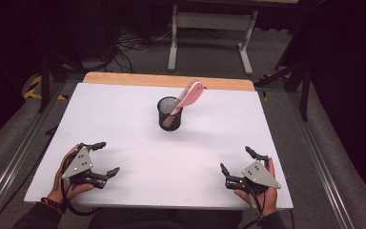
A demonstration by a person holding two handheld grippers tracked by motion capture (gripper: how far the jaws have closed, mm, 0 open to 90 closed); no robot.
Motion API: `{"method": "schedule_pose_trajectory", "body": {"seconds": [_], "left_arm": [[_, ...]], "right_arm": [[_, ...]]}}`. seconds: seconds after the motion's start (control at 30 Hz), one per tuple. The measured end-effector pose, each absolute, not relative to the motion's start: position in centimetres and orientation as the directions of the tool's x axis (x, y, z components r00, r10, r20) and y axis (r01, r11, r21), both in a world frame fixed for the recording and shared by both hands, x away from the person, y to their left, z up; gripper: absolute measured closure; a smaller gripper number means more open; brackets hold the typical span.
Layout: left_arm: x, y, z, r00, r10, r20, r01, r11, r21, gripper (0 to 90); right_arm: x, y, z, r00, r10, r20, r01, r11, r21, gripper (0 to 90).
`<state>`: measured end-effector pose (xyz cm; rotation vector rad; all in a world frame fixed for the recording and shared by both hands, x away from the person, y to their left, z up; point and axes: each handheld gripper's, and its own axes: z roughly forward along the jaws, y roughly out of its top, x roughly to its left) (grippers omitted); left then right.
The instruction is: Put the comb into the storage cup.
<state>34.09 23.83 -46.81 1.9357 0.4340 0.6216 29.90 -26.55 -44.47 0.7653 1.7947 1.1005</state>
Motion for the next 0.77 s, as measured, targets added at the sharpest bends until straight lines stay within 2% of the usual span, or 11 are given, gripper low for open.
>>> {"method": "schedule_pose_trajectory", "body": {"seconds": [0.77], "left_arm": [[34.47,23.42,-46.76,0.8,0.554,0.232,0.032,-0.425,0.905,6.5]], "right_arm": [[30.34,-25.91,-44.75,-0.435,0.827,-0.356,0.075,0.427,0.901,5.4]]}}
